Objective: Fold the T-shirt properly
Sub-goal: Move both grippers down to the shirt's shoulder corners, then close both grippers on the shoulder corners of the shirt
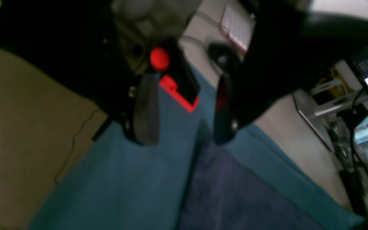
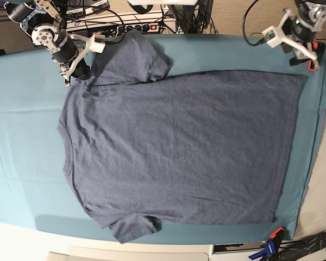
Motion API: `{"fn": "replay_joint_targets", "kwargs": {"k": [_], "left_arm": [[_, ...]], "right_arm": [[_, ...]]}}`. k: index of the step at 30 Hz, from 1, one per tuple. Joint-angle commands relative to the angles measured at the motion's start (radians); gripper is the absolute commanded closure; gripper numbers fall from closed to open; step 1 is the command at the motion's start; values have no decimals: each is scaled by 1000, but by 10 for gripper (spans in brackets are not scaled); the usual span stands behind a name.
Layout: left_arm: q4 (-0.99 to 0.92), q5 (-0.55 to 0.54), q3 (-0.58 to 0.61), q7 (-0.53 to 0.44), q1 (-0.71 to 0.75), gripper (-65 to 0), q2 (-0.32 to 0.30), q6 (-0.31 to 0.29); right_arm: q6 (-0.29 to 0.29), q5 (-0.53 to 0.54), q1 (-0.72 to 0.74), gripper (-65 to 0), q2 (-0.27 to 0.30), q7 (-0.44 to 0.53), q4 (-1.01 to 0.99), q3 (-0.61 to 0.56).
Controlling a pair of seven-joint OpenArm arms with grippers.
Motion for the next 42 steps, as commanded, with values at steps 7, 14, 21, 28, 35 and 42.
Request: {"fn": "replay_joint_targets", "kwargs": {"k": [7, 14, 21, 28, 35, 42], "left_arm": [[-180, 23, 164, 3, -216, -283, -14, 41], [-284, 22, 278, 3, -350, -283, -28, 66], [-307, 21, 330, 11, -399, -283, -31, 75], [-307, 22, 330, 26, -399, -31, -31, 75], [-307, 23, 330, 26, -399, 0, -31, 75], [-277, 22, 330, 56, -399, 0, -60, 79]], "right_arm": [[-15, -1, 2, 0, -26, -13, 17, 8], [-14, 13, 3, 0, -27, -13, 17, 8], [-14, 14, 3, 0, -27, -14, 17, 8], [-15, 14, 3, 0, -27, -17, 17, 8], [-20, 14, 3, 0, -27, -43, 17, 8], [-46, 14, 2, 0, -27, -109, 17, 8]]}}
